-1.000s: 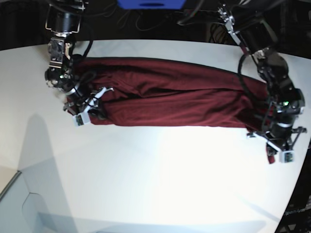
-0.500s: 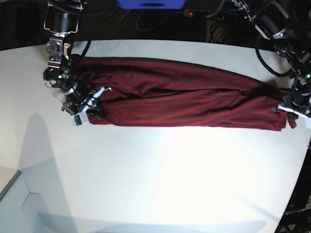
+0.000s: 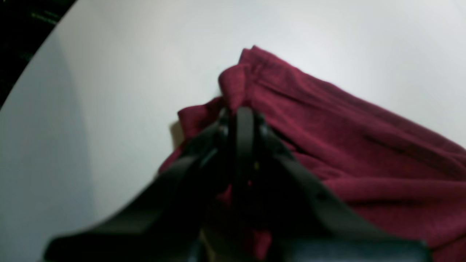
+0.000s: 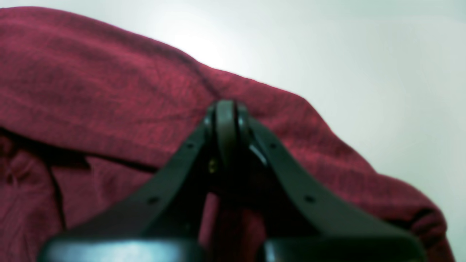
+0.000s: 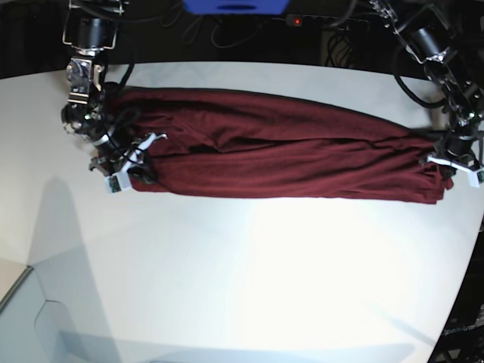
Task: Layout the t-shirt on the table in an organized manner, then fold the t-shirt properly
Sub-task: 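Tuck the sleeve with the left gripper onto the strip end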
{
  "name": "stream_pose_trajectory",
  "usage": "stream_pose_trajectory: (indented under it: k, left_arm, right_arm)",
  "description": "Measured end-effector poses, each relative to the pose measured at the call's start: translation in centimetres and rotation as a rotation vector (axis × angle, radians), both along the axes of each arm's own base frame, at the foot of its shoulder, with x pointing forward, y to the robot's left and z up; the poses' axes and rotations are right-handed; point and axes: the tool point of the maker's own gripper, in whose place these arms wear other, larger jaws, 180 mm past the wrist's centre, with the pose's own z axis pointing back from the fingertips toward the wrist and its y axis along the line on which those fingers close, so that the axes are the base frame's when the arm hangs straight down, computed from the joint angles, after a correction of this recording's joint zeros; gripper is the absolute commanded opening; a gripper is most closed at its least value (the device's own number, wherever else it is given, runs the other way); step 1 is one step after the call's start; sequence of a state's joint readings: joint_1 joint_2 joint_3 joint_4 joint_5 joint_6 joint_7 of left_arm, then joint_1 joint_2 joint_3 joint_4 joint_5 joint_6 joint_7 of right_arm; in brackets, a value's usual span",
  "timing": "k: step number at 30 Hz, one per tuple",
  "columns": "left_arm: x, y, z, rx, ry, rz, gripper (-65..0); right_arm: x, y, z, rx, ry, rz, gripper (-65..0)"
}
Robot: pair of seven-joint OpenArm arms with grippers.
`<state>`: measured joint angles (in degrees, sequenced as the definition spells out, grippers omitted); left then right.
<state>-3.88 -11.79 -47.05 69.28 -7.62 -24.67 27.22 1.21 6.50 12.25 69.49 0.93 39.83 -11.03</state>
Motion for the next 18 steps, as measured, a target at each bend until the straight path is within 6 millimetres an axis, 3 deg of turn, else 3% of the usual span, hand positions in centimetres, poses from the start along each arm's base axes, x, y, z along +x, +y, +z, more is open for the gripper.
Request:
stream_pose_trajectory:
  k: [4,8,12,18]
  left_arm:
    - [0.3,-0.2,-0.5,-0.017,0.001,0.001,-62.4]
    - [0.5,-0.1,-0.1,-0.013,-0.006,0.004,-47.1]
    - [1.4,0.5,3.4,0.054,-0.082,-0.003,-33.0]
    - [1.7,0.6,6.3,0.118,-0.134,-0.015,-31.3]
  right_arm:
    - [-0.1,0.0,-0.1,-0.002,0.002,0.001,-65.0]
    - [-0.1,0.0,-0.1,-0.002,0.003,0.0,-65.0]
    - [-0.1,-0.1,0.0,-0.003,0.001,0.0,-65.0]
    - [-0.1,0.0,0.0,-0.004,0.002,0.0,-65.0]
